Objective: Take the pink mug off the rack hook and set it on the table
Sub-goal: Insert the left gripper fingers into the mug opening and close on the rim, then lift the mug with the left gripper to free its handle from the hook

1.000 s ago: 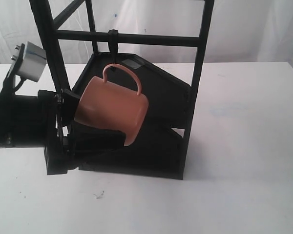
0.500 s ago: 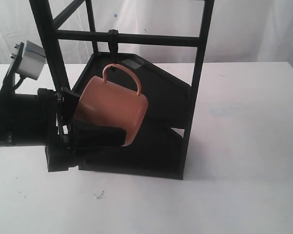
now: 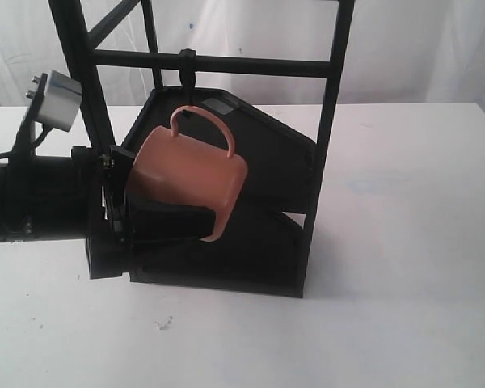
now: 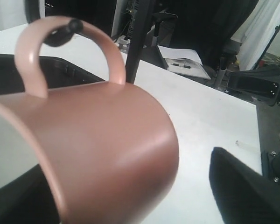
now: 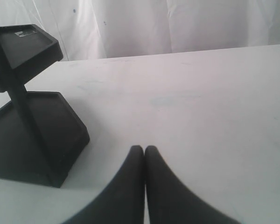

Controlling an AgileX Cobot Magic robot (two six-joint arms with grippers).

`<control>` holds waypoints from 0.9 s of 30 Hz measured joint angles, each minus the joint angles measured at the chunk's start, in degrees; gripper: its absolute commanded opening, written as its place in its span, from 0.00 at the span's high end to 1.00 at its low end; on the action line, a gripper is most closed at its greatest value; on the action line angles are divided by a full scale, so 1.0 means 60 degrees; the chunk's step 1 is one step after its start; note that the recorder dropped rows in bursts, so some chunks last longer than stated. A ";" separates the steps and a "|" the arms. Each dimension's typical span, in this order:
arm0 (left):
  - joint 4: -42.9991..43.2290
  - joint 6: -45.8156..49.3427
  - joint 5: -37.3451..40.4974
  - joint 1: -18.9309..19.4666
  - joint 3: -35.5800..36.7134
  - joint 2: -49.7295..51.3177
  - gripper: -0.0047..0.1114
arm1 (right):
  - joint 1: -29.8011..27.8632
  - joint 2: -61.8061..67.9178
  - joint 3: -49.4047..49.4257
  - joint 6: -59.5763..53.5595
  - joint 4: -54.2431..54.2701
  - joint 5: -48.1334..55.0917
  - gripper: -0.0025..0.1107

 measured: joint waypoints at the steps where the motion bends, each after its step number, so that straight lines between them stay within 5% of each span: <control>1: 0.0000 0.0000 0.0000 0.0000 0.0000 0.0000 0.27 | 0.0000 0.0000 0.0000 0.0000 0.0000 0.0000 0.98; 19: 0.0000 0.0016 0.0140 0.0000 0.0000 0.0142 0.27 | 0.0000 0.0000 0.0000 0.0000 0.0000 0.0000 0.98; 27: 0.0000 0.0084 0.0140 0.0000 0.0000 0.0142 0.47 | 0.0000 0.0000 0.0000 0.0000 0.0000 0.0000 0.98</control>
